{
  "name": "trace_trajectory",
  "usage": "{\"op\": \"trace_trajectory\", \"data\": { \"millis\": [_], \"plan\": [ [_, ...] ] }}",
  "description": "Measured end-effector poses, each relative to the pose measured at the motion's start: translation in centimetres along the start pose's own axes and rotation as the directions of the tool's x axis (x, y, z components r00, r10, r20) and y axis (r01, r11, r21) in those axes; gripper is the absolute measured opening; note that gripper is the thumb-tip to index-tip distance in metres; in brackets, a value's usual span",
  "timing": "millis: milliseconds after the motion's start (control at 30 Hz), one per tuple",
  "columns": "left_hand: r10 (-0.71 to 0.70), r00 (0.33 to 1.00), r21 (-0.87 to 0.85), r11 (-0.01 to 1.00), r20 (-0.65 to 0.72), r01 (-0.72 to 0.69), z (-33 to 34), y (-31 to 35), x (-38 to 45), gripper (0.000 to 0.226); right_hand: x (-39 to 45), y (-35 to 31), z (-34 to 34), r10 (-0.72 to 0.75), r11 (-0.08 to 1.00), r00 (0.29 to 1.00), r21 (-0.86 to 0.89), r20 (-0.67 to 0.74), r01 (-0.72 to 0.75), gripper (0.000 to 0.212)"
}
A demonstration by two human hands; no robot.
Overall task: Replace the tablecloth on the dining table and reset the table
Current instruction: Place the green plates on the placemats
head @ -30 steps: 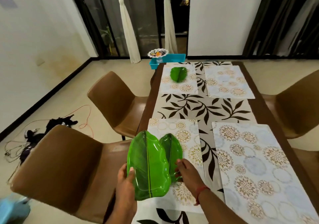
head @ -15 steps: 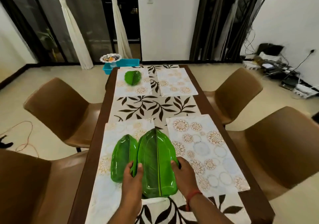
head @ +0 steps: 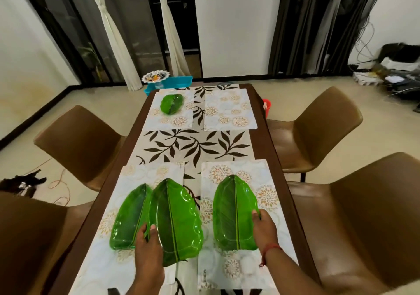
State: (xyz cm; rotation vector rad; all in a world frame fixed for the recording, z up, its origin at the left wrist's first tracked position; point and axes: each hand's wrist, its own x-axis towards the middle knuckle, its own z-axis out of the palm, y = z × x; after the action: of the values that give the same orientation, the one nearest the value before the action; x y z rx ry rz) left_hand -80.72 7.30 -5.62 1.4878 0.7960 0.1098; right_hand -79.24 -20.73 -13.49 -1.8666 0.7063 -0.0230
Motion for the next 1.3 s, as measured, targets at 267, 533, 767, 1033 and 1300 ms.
{"op": "trace_trajectory", "data": {
  "millis": [267, 533, 767, 1033, 1300],
  "plan": [
    [-0.055, 0.979, -0.061, 0.997, -0.196, 0.044, -1.9, -1.1, -2.2, 0.027, 4.8, 3.3, -1.0, 0.077, 0.979, 0.995, -0.191, 0.065, -0.063, 0.023],
    [-0.063, 0.971, -0.107, 0.994, -0.230, 0.039, -3.0, -1.1, -2.8, 0.028, 4.7, 4.3, 0.0, 0.089, 0.967, 0.991, -0.247, 0.099, -0.063, 0.030],
    [0.006, 0.995, -0.025, 1.000, -0.102, -0.009, -1.7, -0.8, -3.8, 0.038, 2.3, 3.2, -1.7, 0.020, 0.935, 0.999, -0.353, 0.037, -0.005, 0.040],
    [0.064, 0.953, 0.085, 0.992, 0.296, -0.093, 2.1, -1.5, -5.9, 0.026, -7.7, -1.7, -4.3, 0.034, 0.944, 0.935, 0.296, 0.353, -0.147, 0.021],
    [-0.014, 0.688, 0.170, 0.972, 0.726, -0.159, 9.2, -4.1, -16.6, 0.033, -16.7, 2.0, -12.9, 0.013, 0.816, 0.999, 0.578, -0.047, 0.016, 0.029]
  ]
}}
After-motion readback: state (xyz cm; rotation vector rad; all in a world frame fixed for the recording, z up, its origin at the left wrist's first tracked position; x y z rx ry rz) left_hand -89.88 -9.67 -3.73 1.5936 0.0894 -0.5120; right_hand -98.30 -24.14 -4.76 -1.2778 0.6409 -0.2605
